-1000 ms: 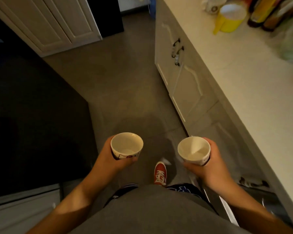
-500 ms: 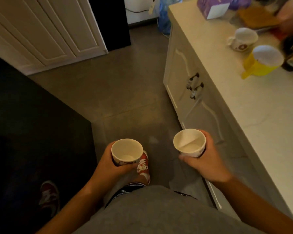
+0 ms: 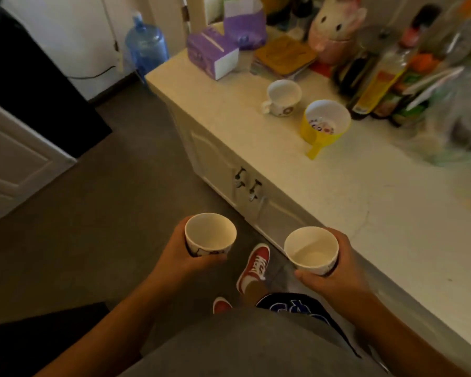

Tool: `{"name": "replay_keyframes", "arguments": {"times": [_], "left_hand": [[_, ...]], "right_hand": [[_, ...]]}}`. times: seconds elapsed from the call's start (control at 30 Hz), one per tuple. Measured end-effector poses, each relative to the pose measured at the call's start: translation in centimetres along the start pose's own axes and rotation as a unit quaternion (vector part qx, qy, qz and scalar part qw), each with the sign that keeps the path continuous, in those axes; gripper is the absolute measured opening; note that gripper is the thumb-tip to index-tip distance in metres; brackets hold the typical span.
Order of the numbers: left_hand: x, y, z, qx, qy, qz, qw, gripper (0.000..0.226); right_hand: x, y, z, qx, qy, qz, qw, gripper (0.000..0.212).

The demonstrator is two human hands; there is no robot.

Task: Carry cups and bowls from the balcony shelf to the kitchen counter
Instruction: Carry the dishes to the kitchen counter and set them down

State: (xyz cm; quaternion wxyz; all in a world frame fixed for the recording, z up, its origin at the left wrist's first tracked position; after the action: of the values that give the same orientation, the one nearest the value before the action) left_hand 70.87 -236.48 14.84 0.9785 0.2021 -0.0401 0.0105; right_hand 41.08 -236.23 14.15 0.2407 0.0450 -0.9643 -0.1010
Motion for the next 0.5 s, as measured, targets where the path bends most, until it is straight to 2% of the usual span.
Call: {"name": "replay_keyframes", "arguments": {"times": [0.07,0.2,0.33,0.5], "left_hand": [[-1.0,-3.3,1.2,-0.005,-0.006,-0.028,1.0,0.08],[-2.8,-9.2,3.9,-0.014,-0.02,-0.063,0.998,0.083],[-4.2,-14.1,6.5,-0.01,-0.034,-0.075,0.997,0.082],[-5.7,-18.4,9.2,-0.015,-0.036,-0.073,0.997,0.087]], "right_hand": [[0.9,-1.6,0.1,0.004,-0.01,0.021,1.0,0.073],[2.4,-5.5,0.4,0.001,-0.014,0.046,0.999,0.086],[3.2,-10.1,-0.5,-0.009,-0.028,0.043,0.999,0.082],[3.7,-15.0,-2.0,0.01,0.008,0.044,0.999,0.085]]}}
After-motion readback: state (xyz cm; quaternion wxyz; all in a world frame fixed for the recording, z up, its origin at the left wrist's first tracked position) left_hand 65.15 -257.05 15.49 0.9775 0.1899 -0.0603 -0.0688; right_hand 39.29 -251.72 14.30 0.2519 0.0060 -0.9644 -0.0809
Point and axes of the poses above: each hand's wrist, its own y-axis away from the middle knuckle, its own x-axis out of the back of the hand, z = x × y, the point moved 2 cm from there along -y, towards the middle knuckle, and after that the axes turned 5 degrees about y, right-handed, at the moved point
